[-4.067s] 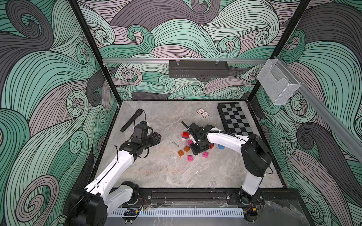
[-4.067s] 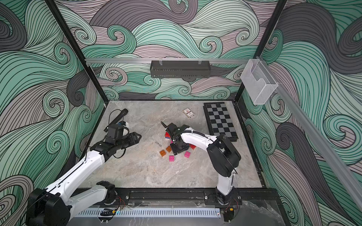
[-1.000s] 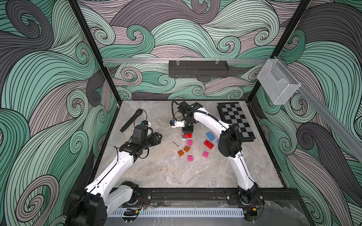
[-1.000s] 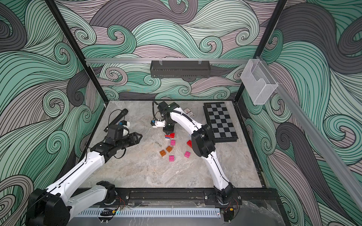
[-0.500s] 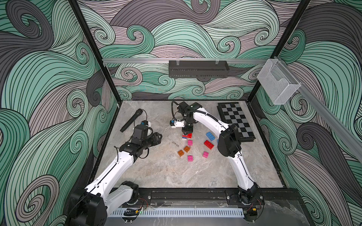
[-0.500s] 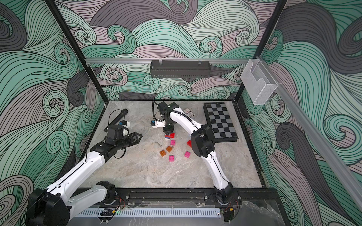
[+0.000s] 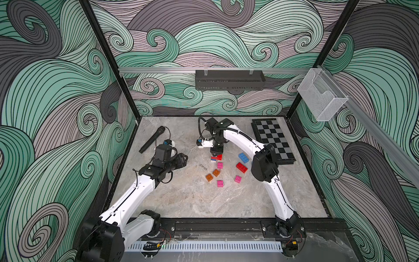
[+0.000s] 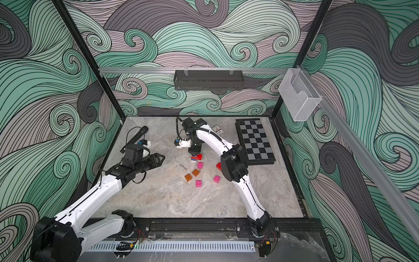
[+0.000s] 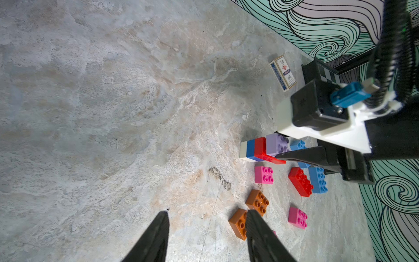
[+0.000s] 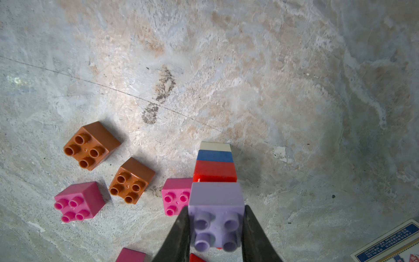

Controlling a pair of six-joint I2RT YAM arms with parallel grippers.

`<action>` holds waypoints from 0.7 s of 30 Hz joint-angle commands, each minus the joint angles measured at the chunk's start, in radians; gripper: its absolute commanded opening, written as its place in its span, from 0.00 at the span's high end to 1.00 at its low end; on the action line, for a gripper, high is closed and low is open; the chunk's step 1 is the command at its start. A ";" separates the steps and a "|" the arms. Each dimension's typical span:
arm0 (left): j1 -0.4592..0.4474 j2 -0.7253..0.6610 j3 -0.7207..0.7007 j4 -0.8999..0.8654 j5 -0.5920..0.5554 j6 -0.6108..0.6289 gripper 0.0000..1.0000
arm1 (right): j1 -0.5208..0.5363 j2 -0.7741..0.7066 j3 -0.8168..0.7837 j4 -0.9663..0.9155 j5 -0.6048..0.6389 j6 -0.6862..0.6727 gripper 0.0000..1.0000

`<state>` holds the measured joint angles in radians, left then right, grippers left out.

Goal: Assemble the letter p with lego
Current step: Assemble the lego brick with the lego brick.

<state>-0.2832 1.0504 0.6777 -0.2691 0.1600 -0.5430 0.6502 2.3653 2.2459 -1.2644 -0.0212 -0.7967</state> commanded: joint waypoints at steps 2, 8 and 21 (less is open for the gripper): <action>0.006 -0.004 -0.001 0.007 -0.012 0.011 0.44 | -0.006 0.006 0.001 -0.018 -0.015 0.004 0.77; 0.006 -0.007 -0.001 0.007 -0.013 0.010 0.44 | -0.005 0.005 0.009 -0.021 -0.022 0.016 0.77; 0.006 -0.012 -0.003 0.006 -0.012 0.009 0.44 | -0.006 -0.023 0.016 -0.022 -0.020 0.031 0.78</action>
<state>-0.2832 1.0500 0.6762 -0.2687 0.1600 -0.5434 0.6491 2.3650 2.2467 -1.2652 -0.0269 -0.7658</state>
